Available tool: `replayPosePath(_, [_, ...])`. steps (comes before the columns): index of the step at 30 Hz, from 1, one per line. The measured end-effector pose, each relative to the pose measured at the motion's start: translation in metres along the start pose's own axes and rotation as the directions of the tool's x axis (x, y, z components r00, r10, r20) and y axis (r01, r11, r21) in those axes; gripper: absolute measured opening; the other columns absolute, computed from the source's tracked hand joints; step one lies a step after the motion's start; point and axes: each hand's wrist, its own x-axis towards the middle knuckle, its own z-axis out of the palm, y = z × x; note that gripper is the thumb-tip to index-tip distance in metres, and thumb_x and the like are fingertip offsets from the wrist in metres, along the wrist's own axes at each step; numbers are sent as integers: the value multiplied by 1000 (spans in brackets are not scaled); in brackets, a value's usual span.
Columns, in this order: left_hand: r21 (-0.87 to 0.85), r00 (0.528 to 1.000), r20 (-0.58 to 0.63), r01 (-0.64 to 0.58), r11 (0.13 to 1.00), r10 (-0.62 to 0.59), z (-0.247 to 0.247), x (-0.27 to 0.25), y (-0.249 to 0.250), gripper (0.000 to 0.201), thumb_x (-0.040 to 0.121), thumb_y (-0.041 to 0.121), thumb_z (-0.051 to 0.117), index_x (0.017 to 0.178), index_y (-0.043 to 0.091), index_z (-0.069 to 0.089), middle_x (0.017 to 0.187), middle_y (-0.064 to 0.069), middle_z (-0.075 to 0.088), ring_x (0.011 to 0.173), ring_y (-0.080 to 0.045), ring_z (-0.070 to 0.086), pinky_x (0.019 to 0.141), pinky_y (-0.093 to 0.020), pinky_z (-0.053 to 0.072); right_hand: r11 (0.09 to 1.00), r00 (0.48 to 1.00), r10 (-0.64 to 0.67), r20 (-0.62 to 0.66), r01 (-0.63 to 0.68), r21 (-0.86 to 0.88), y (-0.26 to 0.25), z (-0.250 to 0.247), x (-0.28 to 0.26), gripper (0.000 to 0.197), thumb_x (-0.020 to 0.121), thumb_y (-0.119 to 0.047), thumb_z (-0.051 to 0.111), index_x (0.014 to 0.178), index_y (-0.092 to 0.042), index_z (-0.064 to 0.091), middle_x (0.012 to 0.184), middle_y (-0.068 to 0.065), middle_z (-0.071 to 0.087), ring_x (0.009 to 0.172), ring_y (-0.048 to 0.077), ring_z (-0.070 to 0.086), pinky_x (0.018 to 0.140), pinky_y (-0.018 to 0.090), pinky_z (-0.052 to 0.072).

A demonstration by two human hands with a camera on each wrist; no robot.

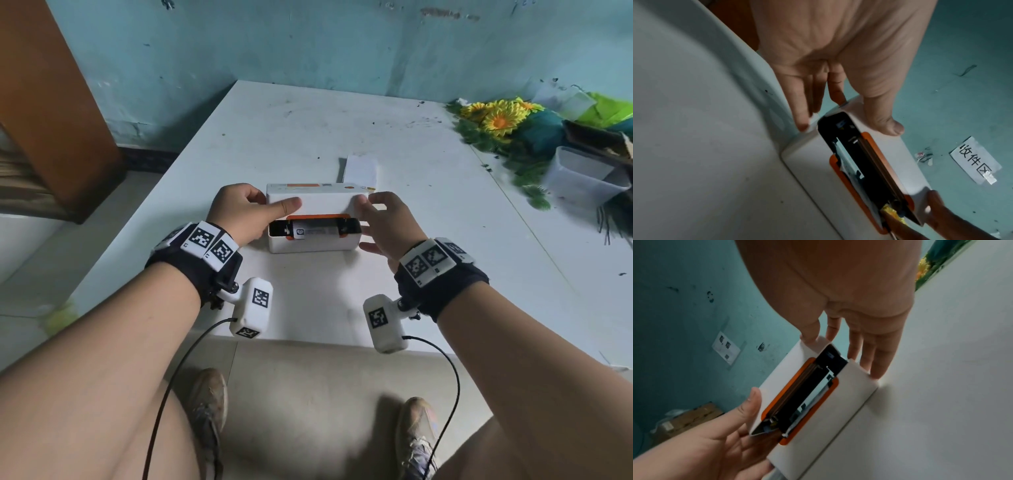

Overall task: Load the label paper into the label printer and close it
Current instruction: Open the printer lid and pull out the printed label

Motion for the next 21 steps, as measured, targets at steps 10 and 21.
replayPosePath(10, [-135,992,-40,111,985,-117,7,-1,13,74,65,83,84,73,25,38,76,-2,42,70,-24,41,73,-37,38,741,898,-379,225,440,-507,-5,25,-20,16,87,-32,83,92,-20,74,95,-4,73,89,14,66,77,29,52])
replayPosePath(21, [-199,964,-37,252,947,-264,10,-8,30,67,79,82,75,87,18,57,87,2,61,85,-18,64,96,-47,62,363,835,-346,428,539,-760,-5,34,-23,36,97,-6,54,119,-27,74,113,6,78,108,34,69,88,45,60])
